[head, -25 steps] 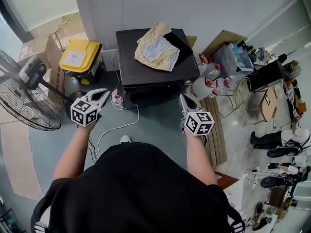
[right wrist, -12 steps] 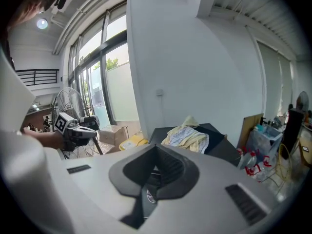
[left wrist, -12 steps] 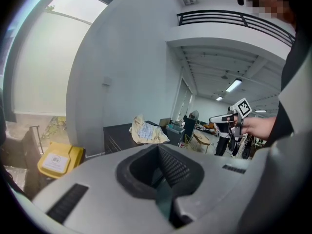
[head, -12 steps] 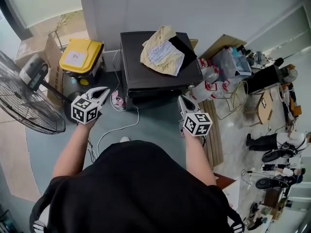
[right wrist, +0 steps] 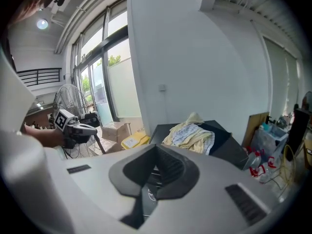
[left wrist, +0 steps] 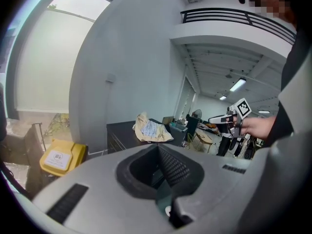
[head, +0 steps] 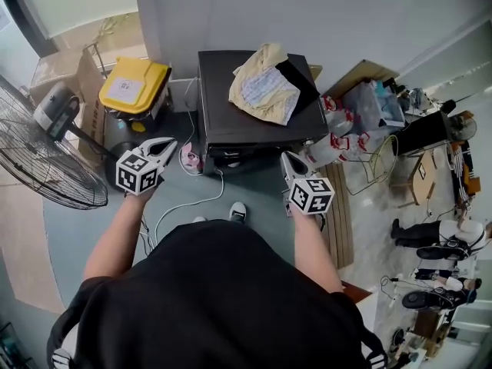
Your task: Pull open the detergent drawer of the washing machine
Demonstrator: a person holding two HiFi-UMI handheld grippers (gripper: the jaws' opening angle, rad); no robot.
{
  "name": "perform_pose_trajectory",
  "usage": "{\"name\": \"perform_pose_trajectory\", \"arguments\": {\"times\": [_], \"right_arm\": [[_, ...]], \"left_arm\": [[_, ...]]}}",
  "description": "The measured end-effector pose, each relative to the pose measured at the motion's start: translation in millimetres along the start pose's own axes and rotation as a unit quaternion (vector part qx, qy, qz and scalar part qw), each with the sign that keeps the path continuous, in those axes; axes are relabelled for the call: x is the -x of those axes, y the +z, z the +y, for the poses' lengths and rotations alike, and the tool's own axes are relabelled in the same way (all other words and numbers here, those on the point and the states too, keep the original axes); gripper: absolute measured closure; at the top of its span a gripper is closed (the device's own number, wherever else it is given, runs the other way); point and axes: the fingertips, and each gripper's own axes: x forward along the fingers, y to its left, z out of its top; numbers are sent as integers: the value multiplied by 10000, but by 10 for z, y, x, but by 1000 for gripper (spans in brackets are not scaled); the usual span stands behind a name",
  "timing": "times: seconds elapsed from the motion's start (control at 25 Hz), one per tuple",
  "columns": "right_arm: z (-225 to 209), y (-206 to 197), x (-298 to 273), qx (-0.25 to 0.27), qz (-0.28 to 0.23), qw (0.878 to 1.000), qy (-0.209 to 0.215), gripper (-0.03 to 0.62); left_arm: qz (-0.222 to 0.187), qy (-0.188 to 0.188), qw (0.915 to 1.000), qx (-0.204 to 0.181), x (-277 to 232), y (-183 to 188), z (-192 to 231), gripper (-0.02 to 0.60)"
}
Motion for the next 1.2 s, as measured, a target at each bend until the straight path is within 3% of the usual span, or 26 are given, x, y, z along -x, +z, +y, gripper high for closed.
{"name": "perform_pose_trajectory", "arguments": {"times": [0.48, 1.2], "right_arm": [[-450, -253, -469, 34, 559, 9968, 562, 591], [-993, -837, -979, 121, 1286, 9838, 1246, 559]], "left_arm": [[229, 394, 9988, 162, -371, -4, 28, 572], [820, 687, 9917, 711, -1021, -498, 17, 571]]}}
